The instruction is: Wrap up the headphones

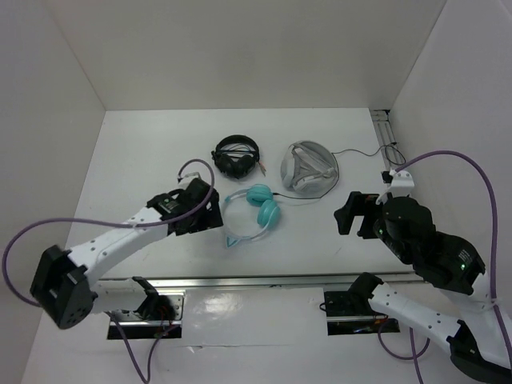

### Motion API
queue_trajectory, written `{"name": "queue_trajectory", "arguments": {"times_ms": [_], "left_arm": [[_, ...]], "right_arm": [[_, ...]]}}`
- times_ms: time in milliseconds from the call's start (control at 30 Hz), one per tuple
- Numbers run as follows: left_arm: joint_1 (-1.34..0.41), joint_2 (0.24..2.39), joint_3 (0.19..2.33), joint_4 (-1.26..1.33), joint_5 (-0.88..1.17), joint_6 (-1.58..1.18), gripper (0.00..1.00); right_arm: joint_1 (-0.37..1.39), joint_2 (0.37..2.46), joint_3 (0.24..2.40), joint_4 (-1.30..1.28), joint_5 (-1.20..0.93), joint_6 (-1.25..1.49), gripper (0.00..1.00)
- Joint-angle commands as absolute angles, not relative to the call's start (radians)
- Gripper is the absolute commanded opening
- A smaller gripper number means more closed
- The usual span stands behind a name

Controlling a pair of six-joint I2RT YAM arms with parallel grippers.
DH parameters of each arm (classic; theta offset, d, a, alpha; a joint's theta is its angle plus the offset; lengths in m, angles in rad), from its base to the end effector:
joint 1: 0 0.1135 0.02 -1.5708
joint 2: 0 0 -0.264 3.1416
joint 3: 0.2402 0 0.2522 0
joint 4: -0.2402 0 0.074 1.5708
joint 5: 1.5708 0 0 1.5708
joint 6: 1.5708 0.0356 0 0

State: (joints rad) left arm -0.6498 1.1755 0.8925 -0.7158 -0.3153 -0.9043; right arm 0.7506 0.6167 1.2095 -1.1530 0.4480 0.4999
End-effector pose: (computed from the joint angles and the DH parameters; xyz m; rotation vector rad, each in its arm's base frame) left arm 0.1888 -0.1296 0.2557 -0.4349 2.4746 -0.2330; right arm 0.0574 0.0325 0.3964 0.0001 2.0828 0.2874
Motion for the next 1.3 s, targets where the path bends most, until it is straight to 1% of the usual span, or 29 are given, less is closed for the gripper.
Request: {"name": "queue_trajectory", "arguments": {"times_ms": [0, 33, 133, 300, 400, 500, 567, 633, 667, 833, 867, 900, 967, 1000, 1067, 1133, 1200, 1233, 1267], "left_arm": [[-0.686, 1.284, 0.878, -0.578, -0.345, -1.044, 1.0], [-0.695, 1.334, 0.877, -0.566, -0.354, -1.092, 1.0], [-0.718, 1.399, 0.868, -0.514, -0.365, -1.15, 1.0], [-0.727, 1.557, 0.888, -0.505, -0.411, -1.187, 0.98], [-0.727, 1.6, 0.897, -0.518, -0.422, -1.213, 0.92], [-0.727, 1.643, 0.897, -0.518, -0.44, -1.233, 0.88], [-0.716, 1.661, 0.897, -0.518, -0.44, -1.244, 0.82], [-0.716, 1.674, 0.888, -0.518, -0.449, -1.244, 0.7], [-0.716, 1.674, 0.888, -0.528, -0.449, -1.256, 0.66], [-0.684, 1.686, 0.876, -0.505, -0.448, -1.229, 0.59], [-0.684, 1.686, 0.876, -0.505, -0.439, -1.229, 0.48], [-0.684, 1.696, 0.876, -0.496, -0.427, -1.218, 0.41], [-0.684, 1.706, 0.865, -0.483, -0.413, -1.218, 0.23], [-0.684, 1.706, 0.865, -0.483, -0.399, -1.218, 0.0], [-0.684, 1.695, 0.844, -0.492, -0.399, -1.209, 0.0], [-0.71, 1.606, 0.824, -0.524, -0.442, -1.238, 0.0], [-0.77, 1.522, 0.824, -0.639, -0.518, -1.25, 0.0], [-0.79, 1.437, 0.824, -0.703, -0.549, -1.261, 0.0], [-0.837, 1.395, 0.845, -0.775, -0.58, -1.294, 0.0]], "right_arm": [[0.758, 0.612, 1.181, -1.045, 0.397, 0.482, 1.0], [0.758, 0.612, 1.167, -1.045, 0.384, 0.482, 1.0], [0.758, 0.594, 1.146, -1.035, 0.362, 0.482, 1.0], [0.758, 0.574, 1.127, -1.025, 0.339, 0.482, 1.0], [0.758, 0.561, 1.127, -1.025, 0.33, 0.482, 1.0], [0.758, 0.551, 1.127, -1.025, 0.33, 0.482, 1.0], [0.758, 0.542, 1.118, -1.016, 0.321, 0.472, 1.0], [0.758, 0.541, 1.118, -1.015, 0.321, 0.472, 1.0], [0.758, 0.541, 1.109, -1.005, 0.311, 0.472, 1.0], [0.758, 0.541, 1.1, -0.996, 0.291, 0.472, 1.0], [0.758, 0.541, 1.1, -0.986, 0.282, 0.472, 1.0], [0.758, 0.541, 1.1, -0.986, 0.282, 0.472, 1.0], [0.758, 0.541, 1.1, -0.986, 0.273, 0.472, 1.0], [0.758, 0.541, 1.1, -0.977, 0.273, 0.472, 1.0], [0.758, 0.532, 1.091, -0.977, 0.252, 0.472, 1.0], [0.758, 0.532, 1.08, -0.948, 0.204, 0.447, 1.0], [0.758, 0.506, 1.053, -0.91, 0.141, 0.41, 1.0], [0.758, 0.491, 1.037, -0.853, 0.108, 0.375, 1.0], [0.758, 0.476, 1.022, -0.824, 0.059, 0.374, 1.0]]}}
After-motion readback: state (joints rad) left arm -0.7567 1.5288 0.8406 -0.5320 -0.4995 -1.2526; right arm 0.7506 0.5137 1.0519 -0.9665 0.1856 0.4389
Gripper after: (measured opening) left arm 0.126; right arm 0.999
